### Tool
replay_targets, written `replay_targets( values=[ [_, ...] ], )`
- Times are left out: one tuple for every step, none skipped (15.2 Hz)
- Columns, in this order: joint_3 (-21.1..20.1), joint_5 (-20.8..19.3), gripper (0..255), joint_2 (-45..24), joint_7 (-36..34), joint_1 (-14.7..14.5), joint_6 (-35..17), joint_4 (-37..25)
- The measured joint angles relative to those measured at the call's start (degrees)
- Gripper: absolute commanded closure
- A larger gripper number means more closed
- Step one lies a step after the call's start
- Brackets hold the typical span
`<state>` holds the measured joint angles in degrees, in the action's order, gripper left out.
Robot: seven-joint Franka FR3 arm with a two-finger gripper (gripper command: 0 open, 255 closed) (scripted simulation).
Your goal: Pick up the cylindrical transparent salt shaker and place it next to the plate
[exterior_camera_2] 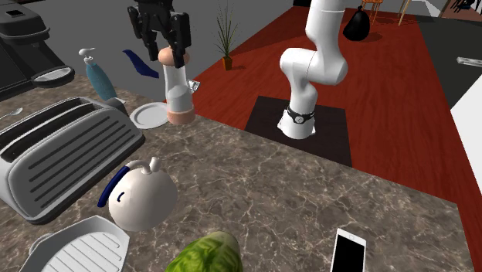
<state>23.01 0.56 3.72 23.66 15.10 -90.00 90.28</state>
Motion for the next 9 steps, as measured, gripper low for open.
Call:
replay_targets(
  values=[
    [1.0,0.5,255,-1.1,1.7,0.8,0.7,-1.6],
    [1.7,0.7,255,-1.5,3.1,1.4,0.2,-1.4],
    [2.4,1.1,255,-2.4,4.4,2.0,0.6,-2.6],
    [3.3,1.6,255,-3.3,6.1,2.9,0.6,-3.5],
    [4.3,2.2,255,-4.5,7.9,3.8,1.0,-4.8],
    [5.0,2.8,255,-5.5,9.4,4.5,1.3,-6.0],
    [5.8,3.5,255,-6.8,11.0,5.5,1.9,-7.5],
    [6.5,3.8,255,-7.2,12.5,6.3,2.0,-7.9],
    [7.2,4.3,255,-7.9,13.9,7.1,2.0,-8.4]
  ],
)
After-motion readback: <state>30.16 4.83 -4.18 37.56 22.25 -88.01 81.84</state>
